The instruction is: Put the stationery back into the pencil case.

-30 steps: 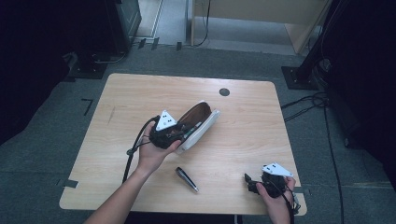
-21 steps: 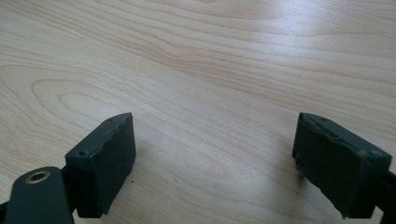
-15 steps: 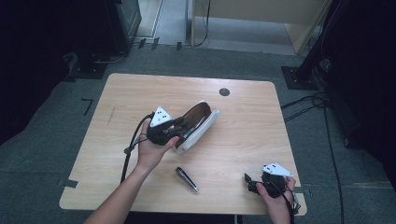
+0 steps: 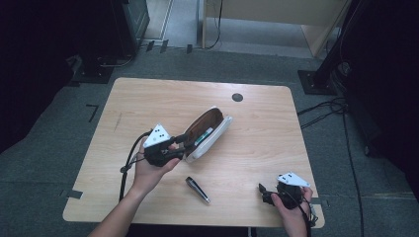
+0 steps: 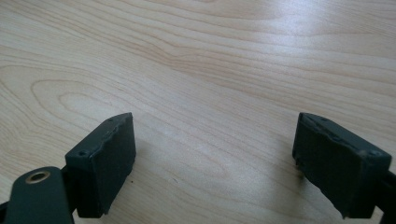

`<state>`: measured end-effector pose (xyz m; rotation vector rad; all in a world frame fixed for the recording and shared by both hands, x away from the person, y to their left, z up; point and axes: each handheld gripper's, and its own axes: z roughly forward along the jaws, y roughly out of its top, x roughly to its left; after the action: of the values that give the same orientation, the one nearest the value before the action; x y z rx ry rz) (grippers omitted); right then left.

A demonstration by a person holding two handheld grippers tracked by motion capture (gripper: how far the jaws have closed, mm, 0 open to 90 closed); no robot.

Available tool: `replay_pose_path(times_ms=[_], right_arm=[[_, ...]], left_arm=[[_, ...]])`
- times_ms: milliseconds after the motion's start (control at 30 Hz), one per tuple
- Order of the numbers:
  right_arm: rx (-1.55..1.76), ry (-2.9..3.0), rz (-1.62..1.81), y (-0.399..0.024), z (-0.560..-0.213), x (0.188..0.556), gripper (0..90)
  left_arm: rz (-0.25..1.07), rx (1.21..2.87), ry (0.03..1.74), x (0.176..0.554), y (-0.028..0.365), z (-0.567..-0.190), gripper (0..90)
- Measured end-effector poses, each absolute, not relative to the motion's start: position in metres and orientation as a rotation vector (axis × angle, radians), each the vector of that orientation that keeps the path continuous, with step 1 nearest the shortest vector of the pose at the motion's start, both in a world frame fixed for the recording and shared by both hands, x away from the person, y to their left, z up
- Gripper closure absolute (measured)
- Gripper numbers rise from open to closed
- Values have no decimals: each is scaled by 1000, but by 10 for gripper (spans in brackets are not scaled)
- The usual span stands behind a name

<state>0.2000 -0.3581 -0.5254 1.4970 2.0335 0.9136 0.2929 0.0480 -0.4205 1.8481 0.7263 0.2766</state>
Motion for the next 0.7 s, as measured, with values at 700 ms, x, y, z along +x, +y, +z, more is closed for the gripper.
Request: replay_pose_path(times_ms=[700], right_arm=[[1514, 2023, 909, -358, -525, 200, 129]], left_arm=[[48, 2024, 614, 257, 68, -490, 446]])
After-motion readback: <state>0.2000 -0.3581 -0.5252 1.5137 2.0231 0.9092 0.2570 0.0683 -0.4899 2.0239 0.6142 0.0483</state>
